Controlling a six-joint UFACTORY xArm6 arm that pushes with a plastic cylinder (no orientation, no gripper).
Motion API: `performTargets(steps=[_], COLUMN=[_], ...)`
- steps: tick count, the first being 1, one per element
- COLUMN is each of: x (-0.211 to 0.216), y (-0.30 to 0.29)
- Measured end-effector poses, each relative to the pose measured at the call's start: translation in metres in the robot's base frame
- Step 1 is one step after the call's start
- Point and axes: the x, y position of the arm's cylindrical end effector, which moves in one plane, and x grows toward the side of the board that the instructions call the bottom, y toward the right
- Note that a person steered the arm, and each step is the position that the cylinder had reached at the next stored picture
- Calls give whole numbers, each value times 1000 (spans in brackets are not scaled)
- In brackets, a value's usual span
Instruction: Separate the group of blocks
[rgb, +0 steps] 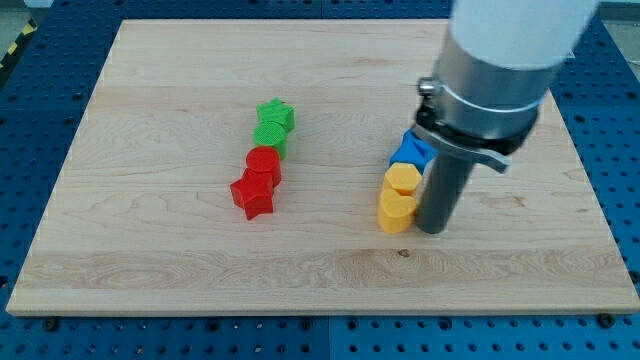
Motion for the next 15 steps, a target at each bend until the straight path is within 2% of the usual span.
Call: performTargets(steps=[2,3,4,5,8,11,12,15], x=[-4,-4,-20,-33,-33,-36,-66,-67], y=[3,31,34,29,-20,-23,-23,12])
